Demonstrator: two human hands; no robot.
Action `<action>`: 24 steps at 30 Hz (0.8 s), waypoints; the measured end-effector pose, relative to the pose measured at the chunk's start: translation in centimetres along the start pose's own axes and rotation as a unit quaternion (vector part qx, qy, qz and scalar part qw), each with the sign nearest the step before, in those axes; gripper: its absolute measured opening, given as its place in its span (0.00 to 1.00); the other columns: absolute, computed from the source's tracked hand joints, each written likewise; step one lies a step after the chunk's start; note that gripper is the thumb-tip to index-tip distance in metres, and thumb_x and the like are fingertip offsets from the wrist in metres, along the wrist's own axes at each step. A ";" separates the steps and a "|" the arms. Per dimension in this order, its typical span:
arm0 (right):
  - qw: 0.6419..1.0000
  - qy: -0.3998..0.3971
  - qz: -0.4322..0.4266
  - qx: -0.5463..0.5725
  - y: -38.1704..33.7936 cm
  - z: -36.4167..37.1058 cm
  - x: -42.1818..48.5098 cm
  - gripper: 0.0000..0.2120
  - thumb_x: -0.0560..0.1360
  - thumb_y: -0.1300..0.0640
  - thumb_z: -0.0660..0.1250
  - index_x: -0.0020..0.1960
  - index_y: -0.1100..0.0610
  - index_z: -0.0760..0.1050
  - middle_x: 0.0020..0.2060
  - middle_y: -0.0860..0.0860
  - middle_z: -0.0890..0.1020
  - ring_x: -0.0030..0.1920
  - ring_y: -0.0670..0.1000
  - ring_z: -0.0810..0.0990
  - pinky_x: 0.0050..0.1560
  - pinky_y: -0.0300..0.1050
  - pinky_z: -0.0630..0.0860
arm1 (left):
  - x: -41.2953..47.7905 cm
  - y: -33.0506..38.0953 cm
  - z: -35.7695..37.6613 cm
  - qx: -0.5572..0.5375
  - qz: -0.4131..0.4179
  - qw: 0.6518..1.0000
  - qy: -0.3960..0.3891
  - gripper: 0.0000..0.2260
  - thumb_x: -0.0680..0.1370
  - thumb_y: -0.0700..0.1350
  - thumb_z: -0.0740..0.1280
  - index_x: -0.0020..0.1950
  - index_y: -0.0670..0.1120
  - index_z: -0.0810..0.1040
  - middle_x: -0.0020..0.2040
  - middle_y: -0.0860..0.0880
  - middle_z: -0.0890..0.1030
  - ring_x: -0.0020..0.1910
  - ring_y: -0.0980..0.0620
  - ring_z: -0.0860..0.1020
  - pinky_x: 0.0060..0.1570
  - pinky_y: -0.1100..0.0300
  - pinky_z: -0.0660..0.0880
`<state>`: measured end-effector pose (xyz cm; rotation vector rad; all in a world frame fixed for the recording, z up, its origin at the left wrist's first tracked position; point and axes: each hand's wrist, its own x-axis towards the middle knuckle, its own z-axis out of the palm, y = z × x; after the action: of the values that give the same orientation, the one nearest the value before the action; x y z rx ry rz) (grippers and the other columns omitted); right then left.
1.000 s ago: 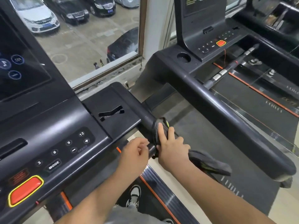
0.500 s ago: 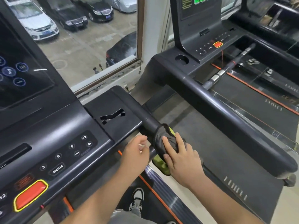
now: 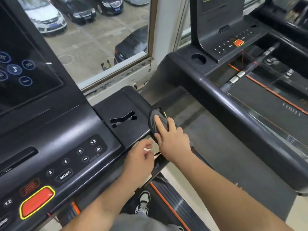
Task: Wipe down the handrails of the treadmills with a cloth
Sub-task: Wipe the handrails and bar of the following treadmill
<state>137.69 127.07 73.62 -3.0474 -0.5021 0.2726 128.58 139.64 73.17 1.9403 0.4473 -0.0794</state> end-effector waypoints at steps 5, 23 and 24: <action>0.999 0.049 0.011 -0.019 5.0 1.7 -7.7 0.28 0.84 0.38 0.48 0.82 0.39 0.50 0.76 0.57 0.67 0.52 0.62 0.78 0.49 0.55 0.79 | 0.6 0.2 1.6 -0.008 0.007 1.000 -0.014 0.14 0.79 0.39 0.67 0.53 0.60 0.77 0.51 0.57 0.80 0.48 0.60 0.79 0.53 0.63 0.75; 0.988 -0.091 0.061 0.107 1.8 -2.3 -0.5 0.26 0.85 0.37 0.44 0.82 0.39 0.46 0.73 0.53 0.67 0.67 0.62 0.74 0.62 0.58 0.73 | -1.6 -0.3 1.5 0.059 0.101 0.993 0.014 0.10 0.79 0.37 0.67 0.55 0.50 0.83 0.46 0.62 0.77 0.43 0.63 0.76 0.46 0.68 0.73; 0.992 -0.072 0.056 0.091 2.4 -1.7 -1.7 0.27 0.84 0.37 0.44 0.82 0.38 0.44 0.71 0.53 0.68 0.64 0.63 0.76 0.60 0.57 0.75 | -1.7 0.0 1.8 0.066 0.109 0.992 0.013 0.10 0.79 0.37 0.67 0.56 0.49 0.83 0.45 0.61 0.77 0.42 0.64 0.76 0.46 0.67 0.73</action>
<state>137.19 124.21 75.42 -2.8954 -0.2953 0.5155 127.25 137.53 72.86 2.1099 0.2514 0.0595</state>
